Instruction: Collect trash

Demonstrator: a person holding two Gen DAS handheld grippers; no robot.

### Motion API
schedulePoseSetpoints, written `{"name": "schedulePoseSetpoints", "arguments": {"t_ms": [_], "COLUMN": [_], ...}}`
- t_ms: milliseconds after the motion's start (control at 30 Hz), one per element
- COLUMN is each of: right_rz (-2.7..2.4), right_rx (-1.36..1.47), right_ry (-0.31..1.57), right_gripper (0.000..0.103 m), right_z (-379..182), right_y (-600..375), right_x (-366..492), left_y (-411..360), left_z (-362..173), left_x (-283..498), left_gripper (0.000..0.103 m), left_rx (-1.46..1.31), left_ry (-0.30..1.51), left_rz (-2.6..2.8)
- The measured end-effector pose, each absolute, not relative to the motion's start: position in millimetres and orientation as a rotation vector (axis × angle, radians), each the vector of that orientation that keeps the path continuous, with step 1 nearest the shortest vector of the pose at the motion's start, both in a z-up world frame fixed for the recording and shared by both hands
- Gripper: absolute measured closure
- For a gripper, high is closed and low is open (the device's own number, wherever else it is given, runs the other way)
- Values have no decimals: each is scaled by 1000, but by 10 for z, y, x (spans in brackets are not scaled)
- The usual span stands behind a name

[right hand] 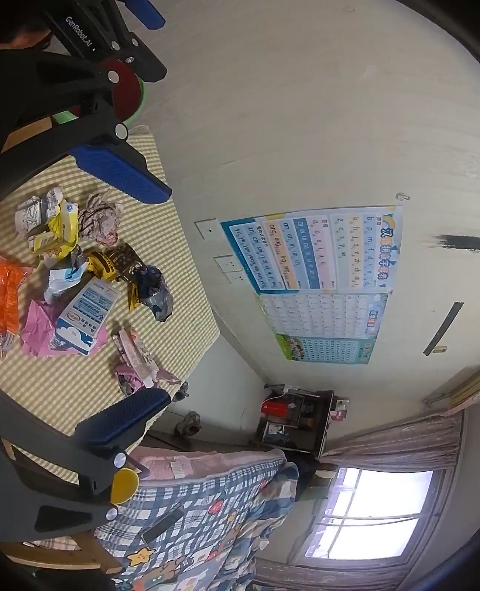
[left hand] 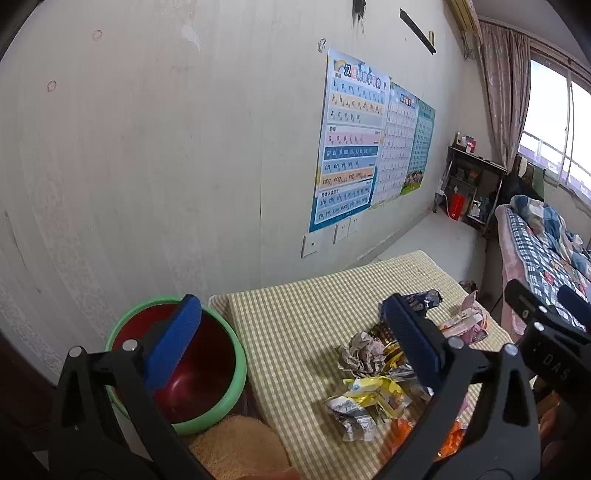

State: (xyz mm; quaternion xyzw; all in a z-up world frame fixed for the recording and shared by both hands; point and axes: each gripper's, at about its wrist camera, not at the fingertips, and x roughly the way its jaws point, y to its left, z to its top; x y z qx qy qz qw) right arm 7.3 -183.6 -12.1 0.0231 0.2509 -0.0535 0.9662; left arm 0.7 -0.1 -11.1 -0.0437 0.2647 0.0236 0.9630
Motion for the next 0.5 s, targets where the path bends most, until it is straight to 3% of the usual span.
{"name": "schedulePoseSetpoints", "arguments": {"t_ms": [500], "right_rz": [-118], "right_rx": [35], "right_ry": [525], "right_gripper": [7], "right_z": [-148], "right_y": [-1790], "right_x": [113], "left_y": [34], "left_z": [-255], "left_x": [74], "left_gripper": [6], "left_rx": [-66], "left_ry": [533], "left_rz": [91]}}
